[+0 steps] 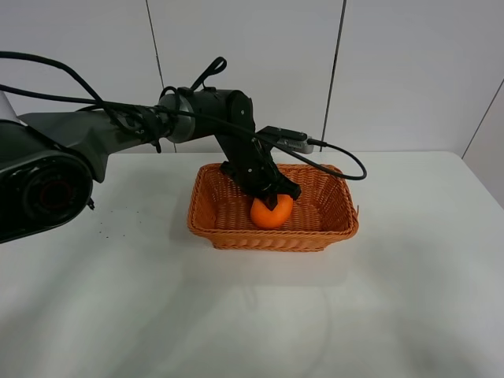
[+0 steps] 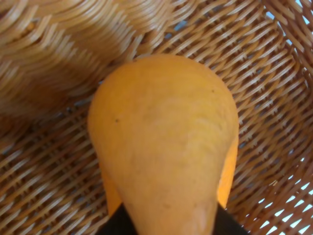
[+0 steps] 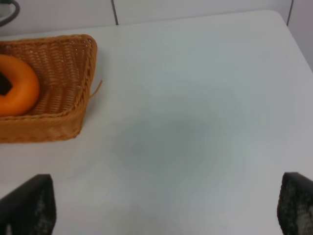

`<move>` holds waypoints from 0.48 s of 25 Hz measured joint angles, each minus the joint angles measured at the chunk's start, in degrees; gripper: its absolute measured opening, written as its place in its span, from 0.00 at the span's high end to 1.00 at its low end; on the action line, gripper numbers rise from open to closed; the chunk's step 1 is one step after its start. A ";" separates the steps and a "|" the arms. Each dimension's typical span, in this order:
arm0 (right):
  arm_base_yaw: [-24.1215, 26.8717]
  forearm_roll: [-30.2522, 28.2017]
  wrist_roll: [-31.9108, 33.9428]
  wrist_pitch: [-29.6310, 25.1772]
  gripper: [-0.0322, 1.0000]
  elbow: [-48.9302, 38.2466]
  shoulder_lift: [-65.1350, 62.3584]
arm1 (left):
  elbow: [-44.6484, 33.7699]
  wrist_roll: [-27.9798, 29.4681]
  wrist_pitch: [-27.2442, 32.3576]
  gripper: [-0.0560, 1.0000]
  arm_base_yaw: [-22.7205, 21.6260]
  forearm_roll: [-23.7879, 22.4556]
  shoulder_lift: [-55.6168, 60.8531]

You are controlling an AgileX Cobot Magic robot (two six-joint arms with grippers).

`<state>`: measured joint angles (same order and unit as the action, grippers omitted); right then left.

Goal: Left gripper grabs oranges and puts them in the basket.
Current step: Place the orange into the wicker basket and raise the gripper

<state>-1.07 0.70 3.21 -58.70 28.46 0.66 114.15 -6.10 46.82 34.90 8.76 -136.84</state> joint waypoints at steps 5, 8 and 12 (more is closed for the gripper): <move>0.00 0.00 0.00 0.00 0.30 0.00 0.00 | 0.00 -0.12 0.00 0.74 0.00 0.00 0.00; 0.00 0.00 0.00 0.00 0.30 0.00 0.00 | 0.00 -0.28 0.00 0.71 0.00 0.00 -0.05; 0.00 0.00 0.00 0.00 0.30 0.00 0.00 | 0.00 -0.41 0.00 0.45 0.00 -0.62 -0.05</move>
<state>-1.07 0.70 3.21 -58.70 28.46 0.66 114.15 -6.51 46.82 34.90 8.14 -136.89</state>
